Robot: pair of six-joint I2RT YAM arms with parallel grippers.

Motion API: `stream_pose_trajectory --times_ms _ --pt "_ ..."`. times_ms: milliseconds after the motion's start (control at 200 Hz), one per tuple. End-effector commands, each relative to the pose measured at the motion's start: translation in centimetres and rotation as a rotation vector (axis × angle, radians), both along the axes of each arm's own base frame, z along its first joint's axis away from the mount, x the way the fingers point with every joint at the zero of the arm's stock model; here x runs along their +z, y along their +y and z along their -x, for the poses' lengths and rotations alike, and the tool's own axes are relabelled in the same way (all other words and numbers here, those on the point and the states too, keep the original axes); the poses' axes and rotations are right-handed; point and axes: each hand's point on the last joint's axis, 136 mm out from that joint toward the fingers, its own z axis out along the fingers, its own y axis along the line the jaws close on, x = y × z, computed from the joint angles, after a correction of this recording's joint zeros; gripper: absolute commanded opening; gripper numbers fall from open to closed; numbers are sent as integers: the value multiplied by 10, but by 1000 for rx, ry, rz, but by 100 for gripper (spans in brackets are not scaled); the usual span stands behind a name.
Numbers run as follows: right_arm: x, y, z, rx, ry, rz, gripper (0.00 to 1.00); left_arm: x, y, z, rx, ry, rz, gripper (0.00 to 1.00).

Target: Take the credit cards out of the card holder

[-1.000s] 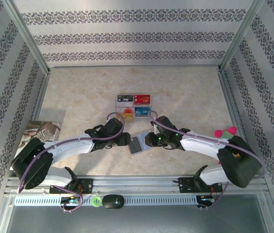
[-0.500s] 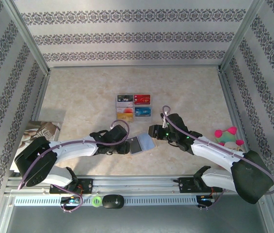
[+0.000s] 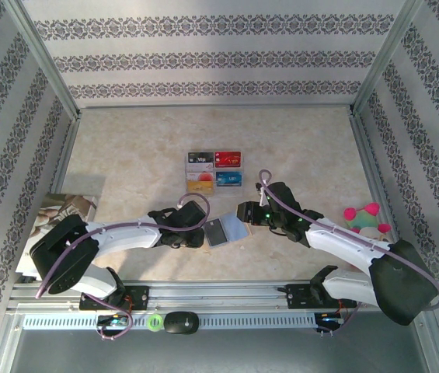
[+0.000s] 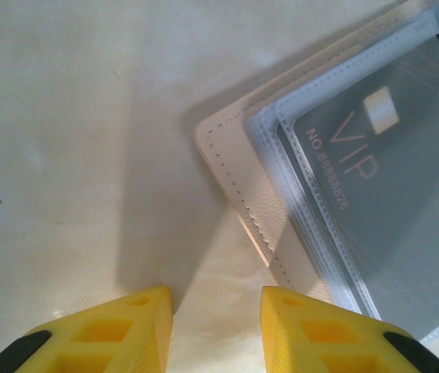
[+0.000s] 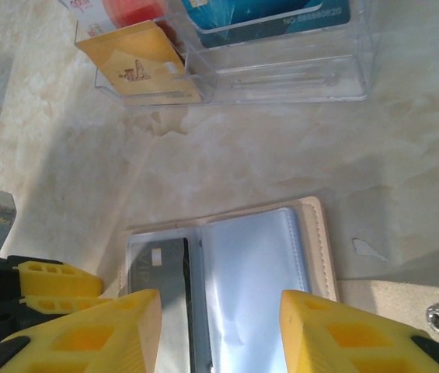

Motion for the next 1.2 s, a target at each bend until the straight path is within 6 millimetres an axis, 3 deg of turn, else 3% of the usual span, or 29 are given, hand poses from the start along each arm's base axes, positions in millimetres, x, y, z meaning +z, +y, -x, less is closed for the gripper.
stream_pose_trajectory --times_ms 0,140,295,440,630,919,1194 --pt "8 10 2 79 -15 -12 45 24 -24 -12 -29 -82 115 35" --pt "5 19 11 141 6 -49 46 37 -26 -11 -26 -118 174 40" --pt "1 27 14 175 38 -64 48 16 -24 -4 -29 -54 147 42" --pt "6 29 15 188 21 -74 53 14 -21 -6 -17 -62 137 49" --pt "7 28 16 179 21 -83 52 5 -24 -10 -16 -38 157 46" --pt "5 28 17 170 34 -100 49 20 -42 -30 -27 -86 238 42" --pt "-6 30 20 167 73 -89 39 28 -44 -55 -4 -128 266 41"
